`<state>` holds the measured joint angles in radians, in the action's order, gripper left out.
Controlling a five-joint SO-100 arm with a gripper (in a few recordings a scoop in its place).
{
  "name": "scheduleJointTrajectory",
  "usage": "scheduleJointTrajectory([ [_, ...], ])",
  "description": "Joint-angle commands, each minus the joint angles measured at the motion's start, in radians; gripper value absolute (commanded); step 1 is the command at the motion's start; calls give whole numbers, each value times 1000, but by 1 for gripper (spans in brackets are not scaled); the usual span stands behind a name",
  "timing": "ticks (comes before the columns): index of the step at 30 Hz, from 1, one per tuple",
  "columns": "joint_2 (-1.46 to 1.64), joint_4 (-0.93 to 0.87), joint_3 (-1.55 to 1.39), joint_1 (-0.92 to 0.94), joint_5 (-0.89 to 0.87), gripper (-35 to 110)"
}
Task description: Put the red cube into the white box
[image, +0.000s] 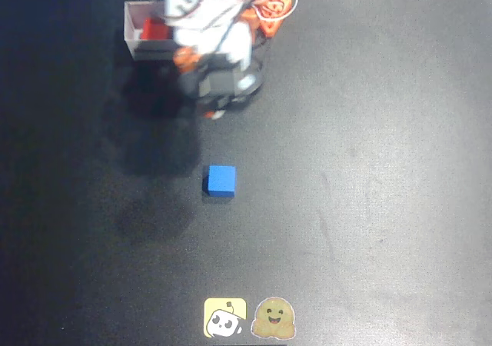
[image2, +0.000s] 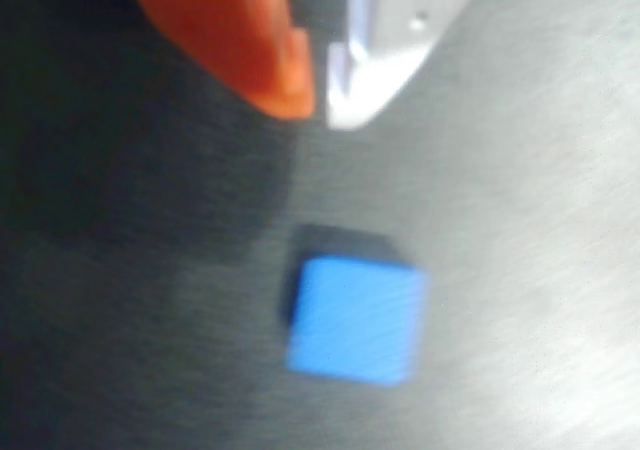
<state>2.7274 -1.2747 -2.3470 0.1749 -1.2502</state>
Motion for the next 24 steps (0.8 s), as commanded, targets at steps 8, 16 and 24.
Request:
scheduleJointTrajectory([
  [8, 468, -75, -267, -107, 97, 0],
  [16, 468, 272, -485, -129, 14, 0],
  [24, 469, 325, -607, -120, -195, 0],
])
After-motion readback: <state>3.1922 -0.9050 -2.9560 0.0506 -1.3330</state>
